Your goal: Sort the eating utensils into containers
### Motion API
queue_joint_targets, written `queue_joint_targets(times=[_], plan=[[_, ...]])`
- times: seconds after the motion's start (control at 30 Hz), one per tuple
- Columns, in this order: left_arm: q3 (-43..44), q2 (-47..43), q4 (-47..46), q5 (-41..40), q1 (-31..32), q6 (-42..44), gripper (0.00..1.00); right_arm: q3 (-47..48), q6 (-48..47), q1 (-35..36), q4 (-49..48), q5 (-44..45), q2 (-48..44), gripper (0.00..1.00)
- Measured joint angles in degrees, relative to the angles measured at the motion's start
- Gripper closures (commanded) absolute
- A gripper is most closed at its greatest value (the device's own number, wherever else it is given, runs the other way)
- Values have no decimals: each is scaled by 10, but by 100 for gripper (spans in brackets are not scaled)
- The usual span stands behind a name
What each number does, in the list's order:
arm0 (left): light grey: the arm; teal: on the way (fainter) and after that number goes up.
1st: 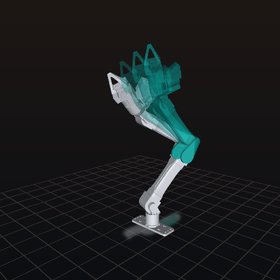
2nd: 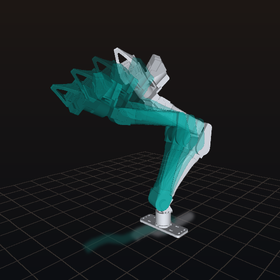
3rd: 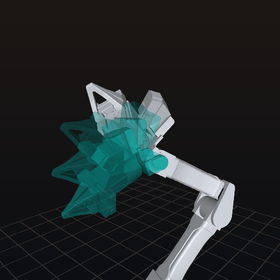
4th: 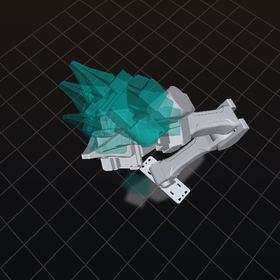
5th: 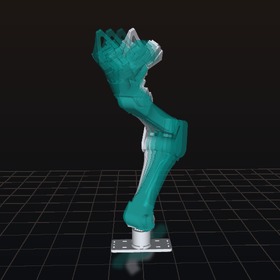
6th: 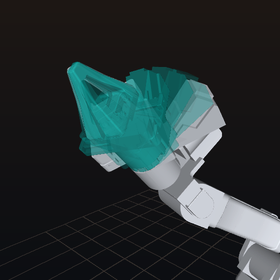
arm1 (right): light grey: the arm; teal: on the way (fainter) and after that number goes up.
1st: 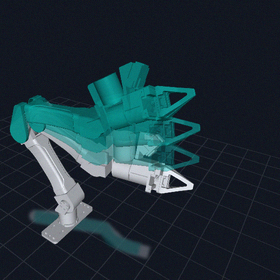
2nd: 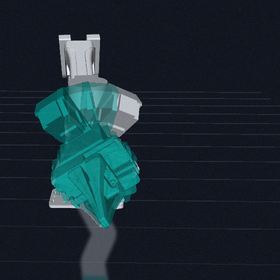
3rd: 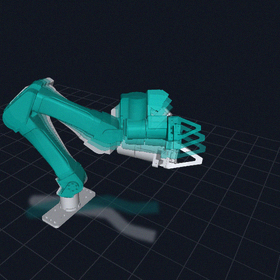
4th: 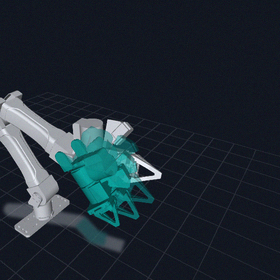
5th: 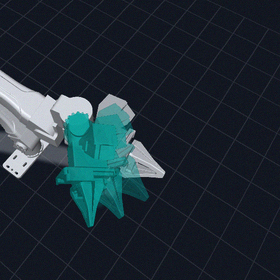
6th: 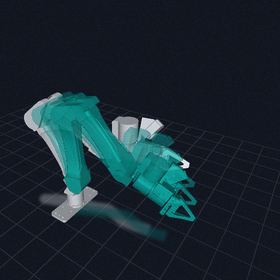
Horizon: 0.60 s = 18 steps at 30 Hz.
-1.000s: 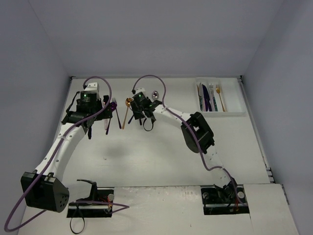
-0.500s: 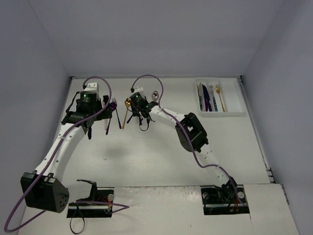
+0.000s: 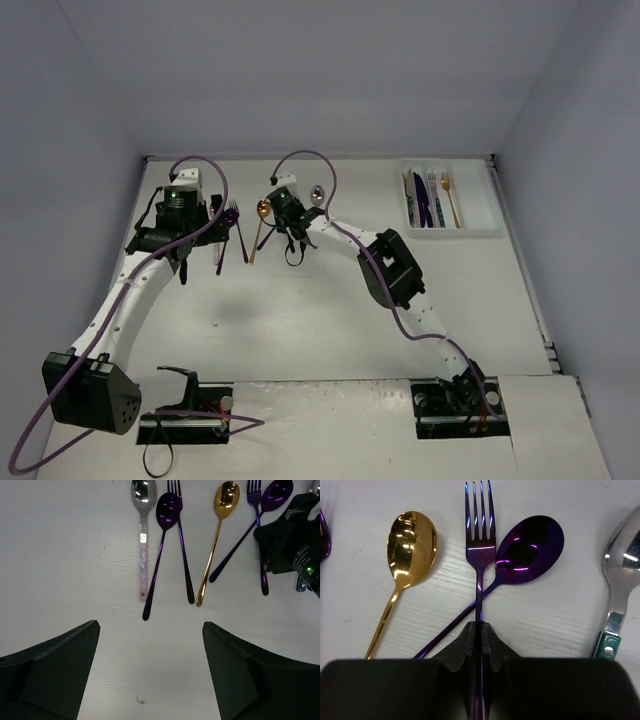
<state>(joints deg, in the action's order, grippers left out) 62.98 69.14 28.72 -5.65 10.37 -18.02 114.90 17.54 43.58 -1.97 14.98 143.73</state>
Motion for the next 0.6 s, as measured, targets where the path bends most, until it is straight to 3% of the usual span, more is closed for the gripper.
queue_joint_targets(times=[0.37, 0.6], plan=[[0, 0, 0, 0, 0, 0, 18, -143, -75, -15, 40, -28, -136, 100], [0, 0, 0, 0, 0, 0, 18, -211, -166, -112, 47, -66, -296, 100]])
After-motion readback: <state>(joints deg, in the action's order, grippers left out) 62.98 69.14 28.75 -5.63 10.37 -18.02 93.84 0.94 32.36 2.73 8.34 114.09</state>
